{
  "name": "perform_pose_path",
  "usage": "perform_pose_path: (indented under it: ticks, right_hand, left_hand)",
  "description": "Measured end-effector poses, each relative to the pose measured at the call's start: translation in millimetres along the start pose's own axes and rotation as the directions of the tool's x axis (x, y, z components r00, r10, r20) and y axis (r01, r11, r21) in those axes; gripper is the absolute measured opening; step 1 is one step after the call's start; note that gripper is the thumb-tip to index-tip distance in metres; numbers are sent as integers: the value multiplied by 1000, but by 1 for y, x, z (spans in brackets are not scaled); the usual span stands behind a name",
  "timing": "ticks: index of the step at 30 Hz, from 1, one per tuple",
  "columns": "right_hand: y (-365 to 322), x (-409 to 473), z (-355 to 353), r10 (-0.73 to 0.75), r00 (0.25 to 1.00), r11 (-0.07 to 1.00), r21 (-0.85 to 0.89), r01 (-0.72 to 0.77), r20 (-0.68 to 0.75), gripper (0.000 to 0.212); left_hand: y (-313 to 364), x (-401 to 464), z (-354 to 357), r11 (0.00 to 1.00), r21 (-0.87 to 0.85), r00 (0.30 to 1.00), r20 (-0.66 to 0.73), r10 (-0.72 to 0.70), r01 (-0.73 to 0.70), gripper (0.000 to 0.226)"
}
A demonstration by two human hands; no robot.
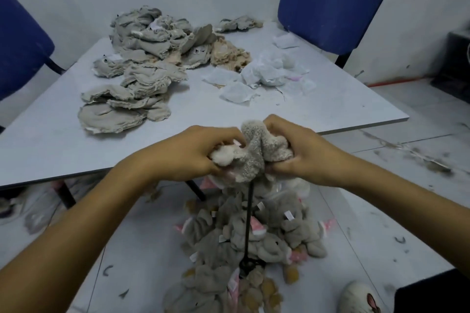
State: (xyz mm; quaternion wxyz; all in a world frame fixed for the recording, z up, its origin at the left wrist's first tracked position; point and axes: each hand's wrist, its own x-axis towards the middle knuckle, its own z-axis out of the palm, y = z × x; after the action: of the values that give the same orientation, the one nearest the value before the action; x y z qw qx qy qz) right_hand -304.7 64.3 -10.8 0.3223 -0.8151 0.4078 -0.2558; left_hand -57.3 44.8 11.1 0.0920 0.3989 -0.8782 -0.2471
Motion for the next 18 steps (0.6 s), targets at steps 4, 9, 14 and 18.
perform_pose_path:
  ticks: [4, 9, 14, 18]
  right_hand:
    - [-1, 0, -16, 55, 998, 967, 248, -59, 24, 74]
    - [0, 4, -25, 46, 996, 946, 324, -19, -78, 53]
    - [-9, 6, -23, -27, 977, 938, 333, 98, -213, 51]
    - [-16, 5, -16, -91, 941, 946, 267, 185, -326, 60]
  left_hand:
    - [11, -1, -3, 917, -397, 992, -124, -5, -45, 50]
    - [15, 5, 4, 985, -166, 998, -52, 35, -43, 16]
    - [10, -2, 14, 997, -77, 999, -23, -31, 30, 24]
    - [18, -1, 9, 912, -410, 996, -84, -3, -32, 56]
